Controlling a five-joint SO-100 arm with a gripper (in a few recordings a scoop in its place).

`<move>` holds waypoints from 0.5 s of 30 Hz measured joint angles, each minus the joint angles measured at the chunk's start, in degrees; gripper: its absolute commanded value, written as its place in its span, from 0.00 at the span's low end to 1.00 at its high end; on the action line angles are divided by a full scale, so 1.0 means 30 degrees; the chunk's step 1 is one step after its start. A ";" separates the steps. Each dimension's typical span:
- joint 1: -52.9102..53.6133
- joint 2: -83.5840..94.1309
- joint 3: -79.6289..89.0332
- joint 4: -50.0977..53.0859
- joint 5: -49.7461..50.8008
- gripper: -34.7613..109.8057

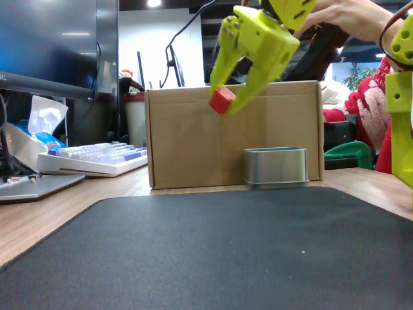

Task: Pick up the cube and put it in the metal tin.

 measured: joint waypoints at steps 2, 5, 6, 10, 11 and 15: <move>0.0732 0.0059 0.0557 0.0059 -0.1055 0.24; 0.2021 0.0029 0.0908 0.0059 -0.2725 0.24; 0.2227 -0.0059 0.1260 0.0059 -0.3369 0.24; 0.3516 -0.0908 0.1289 0.0059 -0.5332 0.24; 0.3984 -0.0908 0.1318 0.0059 -0.6123 0.24; 0.4336 -0.1260 0.1318 0.0059 -0.9170 0.24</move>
